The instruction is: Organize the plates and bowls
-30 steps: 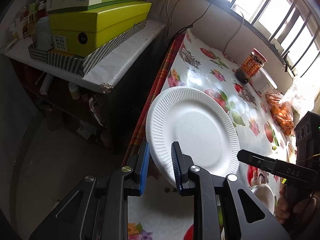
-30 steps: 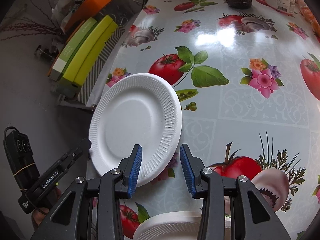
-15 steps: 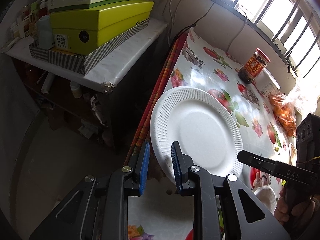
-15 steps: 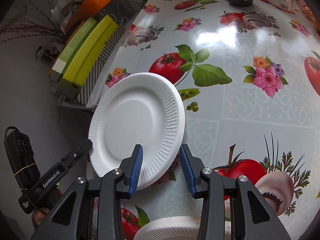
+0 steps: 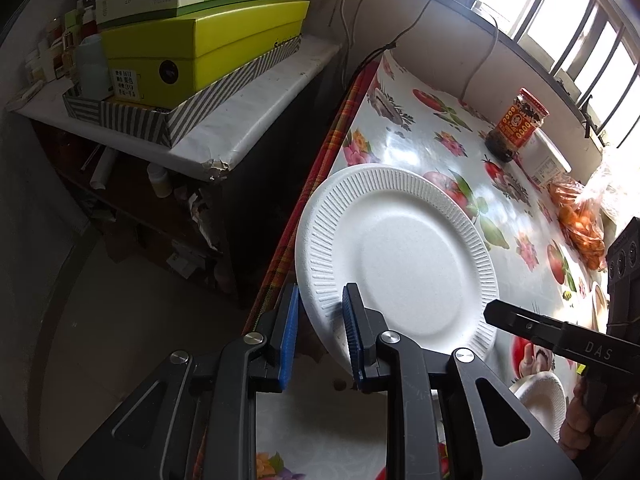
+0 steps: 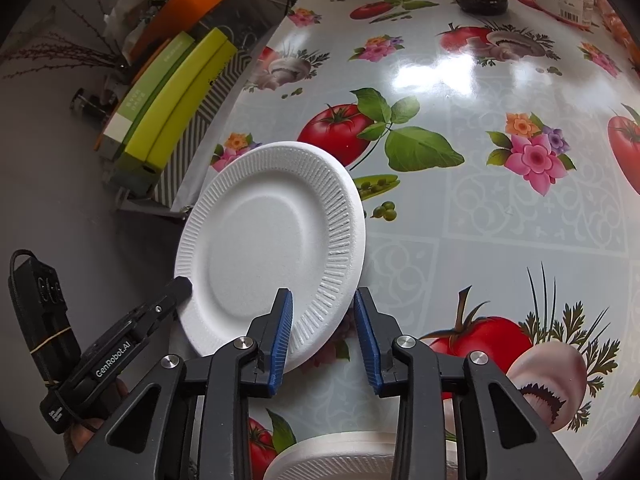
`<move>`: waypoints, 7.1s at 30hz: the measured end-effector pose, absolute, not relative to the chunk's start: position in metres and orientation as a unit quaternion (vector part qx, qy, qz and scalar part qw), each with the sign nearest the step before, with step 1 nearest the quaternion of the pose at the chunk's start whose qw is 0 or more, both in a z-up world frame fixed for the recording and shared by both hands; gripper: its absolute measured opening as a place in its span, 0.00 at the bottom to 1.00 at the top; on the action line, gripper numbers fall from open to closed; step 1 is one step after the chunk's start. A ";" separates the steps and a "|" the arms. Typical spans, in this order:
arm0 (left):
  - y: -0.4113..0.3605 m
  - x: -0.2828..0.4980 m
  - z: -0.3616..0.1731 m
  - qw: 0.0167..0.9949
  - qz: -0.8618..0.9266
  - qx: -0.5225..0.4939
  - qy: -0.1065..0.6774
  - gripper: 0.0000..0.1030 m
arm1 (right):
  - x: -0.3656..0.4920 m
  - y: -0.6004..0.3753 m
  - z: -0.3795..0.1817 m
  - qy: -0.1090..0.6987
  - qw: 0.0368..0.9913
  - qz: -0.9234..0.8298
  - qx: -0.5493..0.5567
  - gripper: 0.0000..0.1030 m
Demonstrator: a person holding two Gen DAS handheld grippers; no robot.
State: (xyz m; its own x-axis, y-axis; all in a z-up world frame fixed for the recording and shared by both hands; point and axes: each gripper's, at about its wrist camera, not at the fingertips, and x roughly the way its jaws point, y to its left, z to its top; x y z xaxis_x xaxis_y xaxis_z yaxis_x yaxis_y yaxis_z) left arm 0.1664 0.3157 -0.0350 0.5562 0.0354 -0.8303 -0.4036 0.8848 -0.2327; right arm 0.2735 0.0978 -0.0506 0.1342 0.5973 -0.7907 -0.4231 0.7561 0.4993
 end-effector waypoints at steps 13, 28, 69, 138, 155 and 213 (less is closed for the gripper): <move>0.311 0.164 -0.032 0.863 0.142 -0.180 0.451 0.22 | 0.272 0.099 -0.051 0.563 0.748 0.344 0.073 0.28; 0.308 0.154 -0.022 0.867 0.144 -0.177 0.442 0.22 | 0.263 0.096 -0.045 0.555 0.750 0.352 0.074 0.28; 0.240 0.103 0.009 0.878 0.133 -0.150 0.435 0.22 | 0.212 0.025 -0.014 0.526 0.763 0.364 0.091 0.24; 0.124 0.044 -0.018 0.860 0.077 -0.147 0.483 0.22 | 0.143 -0.099 -0.041 0.556 0.758 0.325 0.102 0.24; 0.126 0.044 -0.020 0.857 0.083 -0.145 0.487 0.23 | 0.142 -0.097 -0.044 0.557 0.759 0.323 0.097 0.24; 0.095 0.043 0.013 0.887 0.076 -0.109 0.443 0.39 | 0.139 -0.115 -0.024 0.512 0.799 0.298 0.102 0.47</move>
